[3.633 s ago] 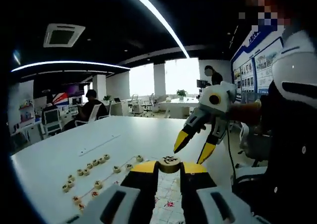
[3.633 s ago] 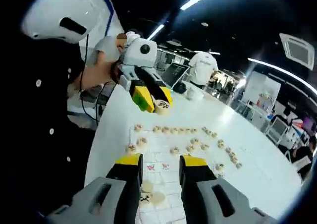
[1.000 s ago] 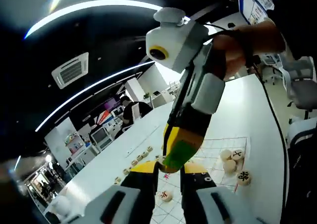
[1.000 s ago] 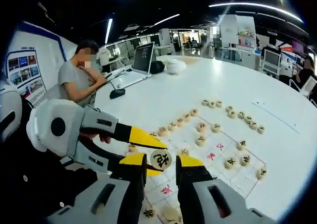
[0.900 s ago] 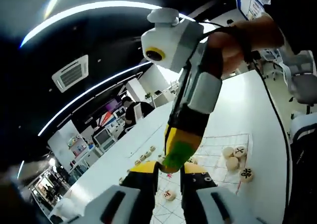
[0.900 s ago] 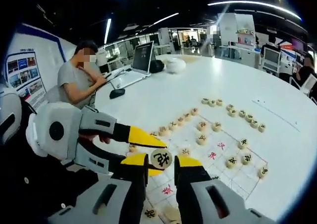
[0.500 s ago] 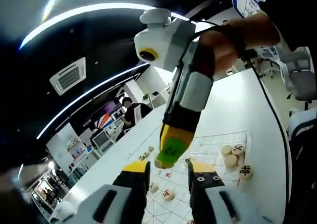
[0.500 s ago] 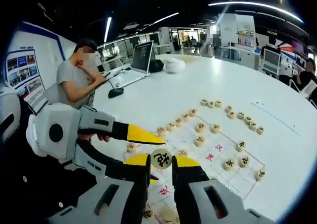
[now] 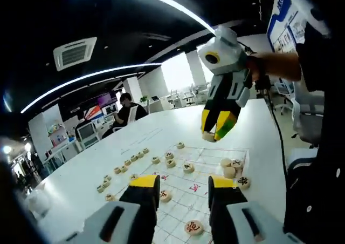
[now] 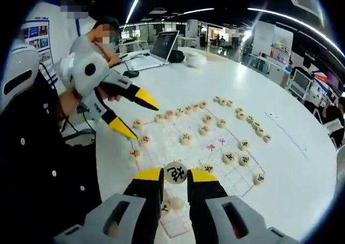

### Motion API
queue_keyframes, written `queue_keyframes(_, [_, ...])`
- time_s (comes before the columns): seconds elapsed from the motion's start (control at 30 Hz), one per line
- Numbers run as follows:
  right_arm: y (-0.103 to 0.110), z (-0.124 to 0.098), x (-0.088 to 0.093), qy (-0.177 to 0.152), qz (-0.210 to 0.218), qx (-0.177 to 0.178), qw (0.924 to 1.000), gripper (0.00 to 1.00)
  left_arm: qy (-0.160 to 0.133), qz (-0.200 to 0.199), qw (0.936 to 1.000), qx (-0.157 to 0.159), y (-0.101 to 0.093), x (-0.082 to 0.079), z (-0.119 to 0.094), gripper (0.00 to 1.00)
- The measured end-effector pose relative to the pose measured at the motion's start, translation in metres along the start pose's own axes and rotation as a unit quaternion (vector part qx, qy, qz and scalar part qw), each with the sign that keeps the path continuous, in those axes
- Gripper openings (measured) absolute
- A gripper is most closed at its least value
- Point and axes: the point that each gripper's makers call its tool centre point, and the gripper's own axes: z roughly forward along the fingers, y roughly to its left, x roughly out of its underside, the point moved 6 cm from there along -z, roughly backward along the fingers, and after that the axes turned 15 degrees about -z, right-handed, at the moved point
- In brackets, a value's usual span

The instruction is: Pick up the chess pieces one by one and place each piece onto its starting position on the chessboard, setting the pieces on their correct points until all the chess pieces are arranged in the starting layout

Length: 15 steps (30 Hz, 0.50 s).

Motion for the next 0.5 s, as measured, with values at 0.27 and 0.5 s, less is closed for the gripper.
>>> queue_keyframes(0.27, [0.038,-0.012,0.031,0.054,-0.03,-0.006,0.9981,0.19,0.024,-0.031,0.9986,-0.035,0.015,0.02,-0.026,0.37])
queue_keyframes(0.5, [0.037,-0.013,0.034,0.05,-0.019,-0.004,0.9986,0.19,0.03,-0.051,0.9976,-0.037,0.011,0.025,-0.029,0.37])
